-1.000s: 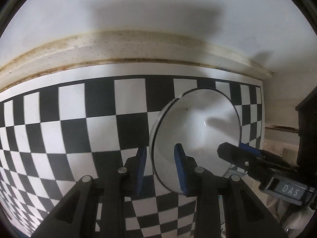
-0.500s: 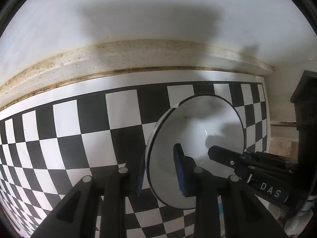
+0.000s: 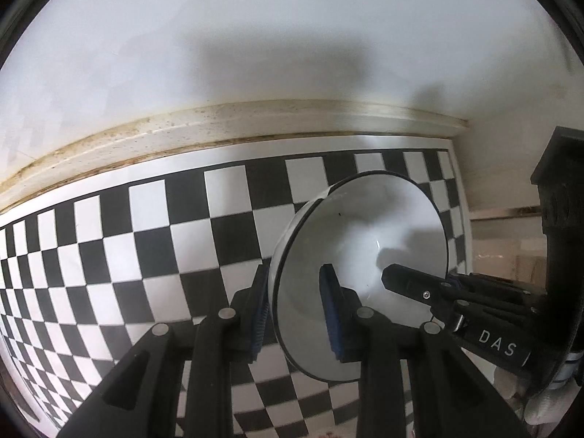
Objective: Organize plates and bowls
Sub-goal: 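Lower the flower-print bowl into the plain white bowl with both tools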
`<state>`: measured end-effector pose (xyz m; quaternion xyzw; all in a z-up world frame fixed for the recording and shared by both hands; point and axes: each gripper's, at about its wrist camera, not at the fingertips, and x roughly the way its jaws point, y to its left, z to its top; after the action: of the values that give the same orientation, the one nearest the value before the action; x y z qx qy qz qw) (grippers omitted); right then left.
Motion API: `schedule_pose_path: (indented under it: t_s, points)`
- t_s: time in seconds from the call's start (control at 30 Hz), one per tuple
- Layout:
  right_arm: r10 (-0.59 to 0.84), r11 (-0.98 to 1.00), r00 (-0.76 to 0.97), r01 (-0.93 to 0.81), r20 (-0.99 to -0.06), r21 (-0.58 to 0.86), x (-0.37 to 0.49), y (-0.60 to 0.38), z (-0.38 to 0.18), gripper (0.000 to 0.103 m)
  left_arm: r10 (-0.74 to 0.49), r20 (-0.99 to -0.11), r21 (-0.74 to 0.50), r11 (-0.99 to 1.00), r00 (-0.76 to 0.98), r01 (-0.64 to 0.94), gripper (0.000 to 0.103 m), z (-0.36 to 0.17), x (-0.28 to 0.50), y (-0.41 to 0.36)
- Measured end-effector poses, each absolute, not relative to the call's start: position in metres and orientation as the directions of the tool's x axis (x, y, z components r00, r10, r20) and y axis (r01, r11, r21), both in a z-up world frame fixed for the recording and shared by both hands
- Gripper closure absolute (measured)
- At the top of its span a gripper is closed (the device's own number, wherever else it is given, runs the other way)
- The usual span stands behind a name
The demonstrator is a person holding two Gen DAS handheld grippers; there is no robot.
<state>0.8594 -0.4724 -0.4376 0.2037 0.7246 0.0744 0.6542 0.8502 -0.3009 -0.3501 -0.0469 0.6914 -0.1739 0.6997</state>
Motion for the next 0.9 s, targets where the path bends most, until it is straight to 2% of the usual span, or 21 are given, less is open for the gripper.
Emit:
schedule_pose_path:
  t_s: [0.47, 0.9]
  points:
    - [0.406, 0.897, 0.013, 0.186, -0.914, 0.402, 0.761, -0.463, -0.356, 0.092, -0.35, -0.937, -0.341, 0.904, -0.01, 0.258, 0.078, -0.285, 0.773, -0.286]
    - [0.389, 0.894, 0.011, 0.237, -0.921, 0.38, 0.644, -0.467, -0.338, 0.092, -0.356, -0.931, -0.362, 0.864, -0.084, 0.35, 0.078, -0.283, 0.683, -0.284]
